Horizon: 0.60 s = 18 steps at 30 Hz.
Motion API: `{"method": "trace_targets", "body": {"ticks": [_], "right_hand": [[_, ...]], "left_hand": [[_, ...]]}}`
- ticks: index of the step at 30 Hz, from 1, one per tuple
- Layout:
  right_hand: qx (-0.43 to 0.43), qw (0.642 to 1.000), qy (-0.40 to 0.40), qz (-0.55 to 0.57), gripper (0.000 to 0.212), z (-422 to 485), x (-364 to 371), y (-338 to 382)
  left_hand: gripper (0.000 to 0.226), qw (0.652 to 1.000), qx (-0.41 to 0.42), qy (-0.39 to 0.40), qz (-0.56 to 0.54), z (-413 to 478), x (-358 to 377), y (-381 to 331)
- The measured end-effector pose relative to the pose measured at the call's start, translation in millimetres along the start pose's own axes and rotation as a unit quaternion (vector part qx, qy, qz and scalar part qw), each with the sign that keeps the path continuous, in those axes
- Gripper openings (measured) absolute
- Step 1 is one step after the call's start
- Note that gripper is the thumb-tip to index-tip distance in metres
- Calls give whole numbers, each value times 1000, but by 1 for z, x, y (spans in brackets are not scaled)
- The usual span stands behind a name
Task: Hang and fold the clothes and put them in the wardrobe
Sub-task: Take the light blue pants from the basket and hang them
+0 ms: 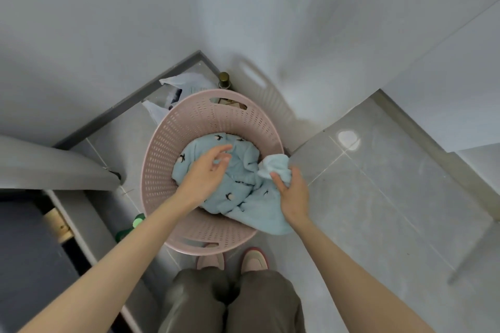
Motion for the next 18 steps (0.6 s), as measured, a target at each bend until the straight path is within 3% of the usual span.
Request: {"method": "trace_targets", "body": {"ticks": [5, 9, 11, 14, 18], "right_hand": [[-22, 998, 29, 60, 33, -41, -43, 90], [-95, 992, 36, 76, 18, -82, -95, 194], [-137, 985, 60, 83, 24, -108, -122, 254], [-184, 973, 106, 95, 16, -147, -163, 334], [-255, 953, 138, 88, 21, -194, -216, 422]], "left_hand": [[36, 1000, 10, -1, 19, -45, -23, -54], [42, 999, 23, -10, 23, -93, -51, -105], [50, 999, 34, -23, 33, -116, -69, -137], [50, 993, 109, -37, 39, -151, -98, -198], [59, 981, 184, 16, 56, -190, -115, -268]]}}
Point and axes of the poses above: each hand's wrist, its own z-axis towards the middle knuckle, its own x-axis out of the palm, y = z × x, the point moved 7 cm from there along z, towards the middle knuckle, and after that the axes turned 3 degrees about y, right-handed, at the moved point
